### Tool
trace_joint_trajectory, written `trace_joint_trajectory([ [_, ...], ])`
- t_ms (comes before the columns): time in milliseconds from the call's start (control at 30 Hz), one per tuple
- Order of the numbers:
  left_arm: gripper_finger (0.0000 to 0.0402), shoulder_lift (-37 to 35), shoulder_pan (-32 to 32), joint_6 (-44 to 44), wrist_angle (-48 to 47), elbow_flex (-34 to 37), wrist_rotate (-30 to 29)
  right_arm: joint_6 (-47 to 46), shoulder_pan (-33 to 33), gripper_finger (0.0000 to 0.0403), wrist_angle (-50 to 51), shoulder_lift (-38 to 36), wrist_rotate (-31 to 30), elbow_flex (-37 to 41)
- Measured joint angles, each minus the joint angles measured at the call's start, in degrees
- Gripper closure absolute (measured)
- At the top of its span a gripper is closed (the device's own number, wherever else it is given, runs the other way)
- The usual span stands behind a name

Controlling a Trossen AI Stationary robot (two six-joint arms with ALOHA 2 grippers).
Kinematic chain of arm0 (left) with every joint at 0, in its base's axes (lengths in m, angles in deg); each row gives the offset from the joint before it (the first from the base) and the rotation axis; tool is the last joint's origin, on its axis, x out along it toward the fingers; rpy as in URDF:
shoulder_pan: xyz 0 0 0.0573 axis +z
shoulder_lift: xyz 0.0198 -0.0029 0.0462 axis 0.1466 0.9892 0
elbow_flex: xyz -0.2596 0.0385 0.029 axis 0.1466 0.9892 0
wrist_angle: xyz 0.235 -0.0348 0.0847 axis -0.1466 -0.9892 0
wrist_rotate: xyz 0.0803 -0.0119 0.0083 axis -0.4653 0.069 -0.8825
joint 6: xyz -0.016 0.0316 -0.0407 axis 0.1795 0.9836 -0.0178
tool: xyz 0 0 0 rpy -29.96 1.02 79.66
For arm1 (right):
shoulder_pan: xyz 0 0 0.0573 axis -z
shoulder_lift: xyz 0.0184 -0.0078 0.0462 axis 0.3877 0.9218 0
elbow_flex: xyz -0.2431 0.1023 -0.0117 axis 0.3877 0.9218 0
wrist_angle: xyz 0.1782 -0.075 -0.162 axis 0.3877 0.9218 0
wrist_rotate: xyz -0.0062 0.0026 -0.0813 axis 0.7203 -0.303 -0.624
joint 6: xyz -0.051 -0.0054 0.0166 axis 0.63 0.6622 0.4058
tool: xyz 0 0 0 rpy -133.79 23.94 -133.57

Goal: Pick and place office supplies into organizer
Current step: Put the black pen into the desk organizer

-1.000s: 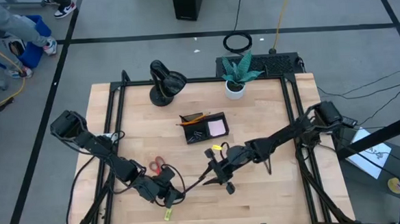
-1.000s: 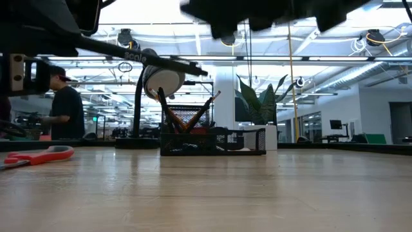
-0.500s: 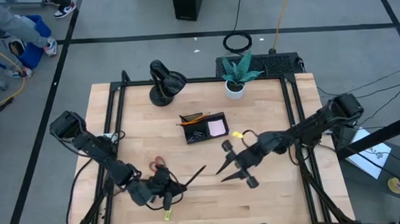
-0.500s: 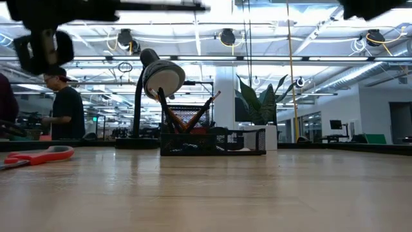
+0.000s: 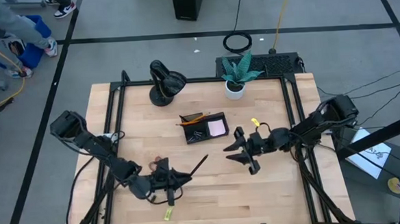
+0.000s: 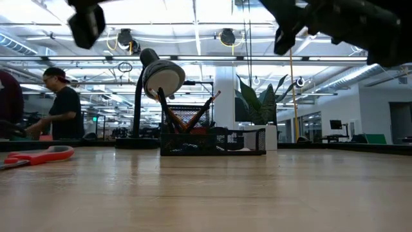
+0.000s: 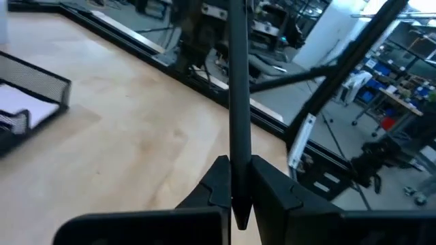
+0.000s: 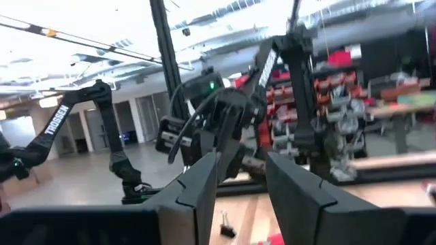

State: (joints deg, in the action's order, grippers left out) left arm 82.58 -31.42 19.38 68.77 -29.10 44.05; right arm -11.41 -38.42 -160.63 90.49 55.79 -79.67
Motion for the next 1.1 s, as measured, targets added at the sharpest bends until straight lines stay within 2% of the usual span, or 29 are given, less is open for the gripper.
trace_joint_trajectory([
  [167, 0.0382, 0.0, 3.82, 0.36, 0.22, 0.0, 3.13, -5.06, 1.16, 0.0269, -0.35, 4.48, 0.01, -1.63],
  [400, 0.0373, 0.0, 5.94, 2.12, 1.98, 0.0, 5.92, -7.23, 1.8, 0.023, -3.79, 11.74, 0.48, -4.94],
  [567, 0.0381, 0.0, 5.92, 2.81, 2.63, 0.04, 6.34, -9.37, 2.96, 0.0198, -3.98, 13.22, 5.7, -8.92],
  [667, 0.0378, 0.0, 5.92, 2.83, 2.51, 0.04, 6.34, -9.58, 3.68, 0.0186, -3.81, 13.15, 6.16, -11.45],
  [867, 0.0375, 0.0, 5.92, 2.54, 2.61, 0.04, 6.77, -9.69, 5.13, 0.0182, -1.17, 13.17, 9.17, -14.57],
  [1100, 0.0373, 0.0, 5.92, 2.76, 2.62, 0.04, 6.86, -9.64, 5.2, 0.019, -0.75, 13.17, 9.12, -16.4],
])
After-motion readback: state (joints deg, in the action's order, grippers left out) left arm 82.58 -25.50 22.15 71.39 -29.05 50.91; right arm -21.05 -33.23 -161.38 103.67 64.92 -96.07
